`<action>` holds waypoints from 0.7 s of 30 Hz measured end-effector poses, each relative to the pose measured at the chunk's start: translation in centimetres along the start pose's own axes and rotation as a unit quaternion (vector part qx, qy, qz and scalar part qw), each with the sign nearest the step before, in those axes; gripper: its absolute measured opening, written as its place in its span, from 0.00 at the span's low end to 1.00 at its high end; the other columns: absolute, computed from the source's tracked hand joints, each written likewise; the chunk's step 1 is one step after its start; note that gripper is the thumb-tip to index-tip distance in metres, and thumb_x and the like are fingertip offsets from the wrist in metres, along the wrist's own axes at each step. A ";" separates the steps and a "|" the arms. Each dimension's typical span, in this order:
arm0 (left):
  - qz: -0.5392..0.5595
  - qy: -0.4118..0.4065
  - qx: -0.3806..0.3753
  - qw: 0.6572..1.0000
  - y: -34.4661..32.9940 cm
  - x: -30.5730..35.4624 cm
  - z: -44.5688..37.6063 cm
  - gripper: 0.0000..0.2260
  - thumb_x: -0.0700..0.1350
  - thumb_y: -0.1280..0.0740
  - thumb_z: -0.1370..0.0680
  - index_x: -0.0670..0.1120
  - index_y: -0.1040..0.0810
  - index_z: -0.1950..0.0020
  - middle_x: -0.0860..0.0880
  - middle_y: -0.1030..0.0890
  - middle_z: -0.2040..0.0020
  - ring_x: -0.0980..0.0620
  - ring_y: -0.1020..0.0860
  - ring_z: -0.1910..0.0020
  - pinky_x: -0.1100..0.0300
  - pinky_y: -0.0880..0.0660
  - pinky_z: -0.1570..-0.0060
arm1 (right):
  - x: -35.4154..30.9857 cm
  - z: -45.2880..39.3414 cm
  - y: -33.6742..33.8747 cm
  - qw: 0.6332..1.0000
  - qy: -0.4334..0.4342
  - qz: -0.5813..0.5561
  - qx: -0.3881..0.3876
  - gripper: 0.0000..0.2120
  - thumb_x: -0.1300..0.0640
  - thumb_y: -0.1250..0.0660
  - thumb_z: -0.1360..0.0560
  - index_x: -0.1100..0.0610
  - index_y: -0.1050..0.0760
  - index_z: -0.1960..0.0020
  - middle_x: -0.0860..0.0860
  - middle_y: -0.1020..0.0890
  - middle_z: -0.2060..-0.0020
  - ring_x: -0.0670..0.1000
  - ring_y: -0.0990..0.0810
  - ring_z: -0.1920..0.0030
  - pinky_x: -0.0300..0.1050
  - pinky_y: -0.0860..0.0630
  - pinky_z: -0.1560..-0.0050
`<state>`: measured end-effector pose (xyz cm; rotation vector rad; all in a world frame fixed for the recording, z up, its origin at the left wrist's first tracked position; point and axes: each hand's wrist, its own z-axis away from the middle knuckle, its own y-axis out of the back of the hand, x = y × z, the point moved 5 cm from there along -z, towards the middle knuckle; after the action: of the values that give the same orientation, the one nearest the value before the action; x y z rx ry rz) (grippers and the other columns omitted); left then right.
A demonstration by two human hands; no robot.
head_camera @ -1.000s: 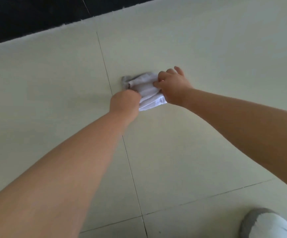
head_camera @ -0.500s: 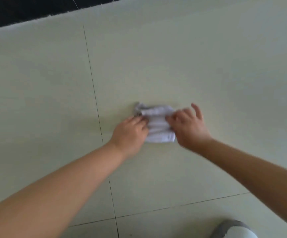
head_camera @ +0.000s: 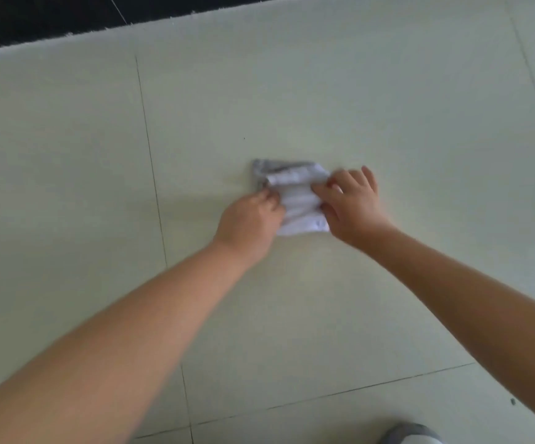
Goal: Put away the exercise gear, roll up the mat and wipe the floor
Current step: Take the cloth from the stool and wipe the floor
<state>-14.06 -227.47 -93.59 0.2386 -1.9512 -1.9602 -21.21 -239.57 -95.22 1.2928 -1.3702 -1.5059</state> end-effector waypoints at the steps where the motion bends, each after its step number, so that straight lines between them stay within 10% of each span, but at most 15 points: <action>1: 0.010 -0.023 0.002 1.000 -1.0 2.0 0.6 0.15 0.40 0.44 0.35 0.41 0.18 0.71 0.43 0.16 0.68 0.47 0.16 0.68 0.64 0.22 0.73 | 0.9 2.7 0.2 1.000 0.000 -0.007 0.026 0.13 0.57 0.42 0.34 0.56 0.20 0.55 0.57 0.20 0.63 0.58 0.22 0.59 0.69 0.29 0.46; 7: 0.042 -0.086 -0.047 0.994 -3.9 11.1 -1.2 0.16 0.39 0.45 0.35 0.43 0.18 0.74 0.44 0.15 0.67 0.47 0.15 0.63 0.60 0.20 0.63 | 7.2 10.8 2.3 0.997 -0.068 0.035 0.025 0.15 0.59 0.42 0.31 0.61 0.17 0.55 0.58 0.18 0.62 0.54 0.30 0.55 0.71 0.33 0.44; 13: 0.005 -0.026 -0.014 1.000 -2.2 6.6 -7.8 0.18 0.40 0.47 0.37 0.43 0.17 0.76 0.46 0.17 0.72 0.49 0.15 0.66 0.63 0.21 0.65 | 9.1 2.6 1.5 0.985 -0.170 -0.001 0.004 0.19 0.57 0.44 0.32 0.62 0.17 0.55 0.62 0.19 0.60 0.66 0.20 0.58 0.70 0.31 0.45; 17: -0.086 0.043 0.015 0.995 -0.7 -1.0 -9.6 0.18 0.36 0.45 0.26 0.42 0.16 0.49 0.44 0.16 0.49 0.48 0.21 0.40 0.59 0.28 0.39 | 4.7 -5.9 0.2 0.981 -0.179 -0.022 -0.069 0.15 0.61 0.42 0.27 0.58 0.22 0.44 0.59 0.25 0.44 0.60 0.29 0.40 0.58 0.43 0.29; 21: -0.156 0.088 -0.017 0.984 1.7 -7.7 -4.9 0.10 0.37 0.26 0.41 0.41 0.15 0.61 0.45 0.16 0.64 0.47 0.16 0.59 0.64 0.22 0.61 | -3.3 -11.1 -1.3 0.984 -0.116 -0.046 -0.130 0.16 0.64 0.41 0.26 0.57 0.26 0.40 0.55 0.30 0.37 0.57 0.36 0.34 0.59 0.55 0.25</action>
<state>-4.96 -229.10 -93.10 0.7229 -1.8543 -2.0757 -9.57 -239.10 -95.14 1.0557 -1.2166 -1.8775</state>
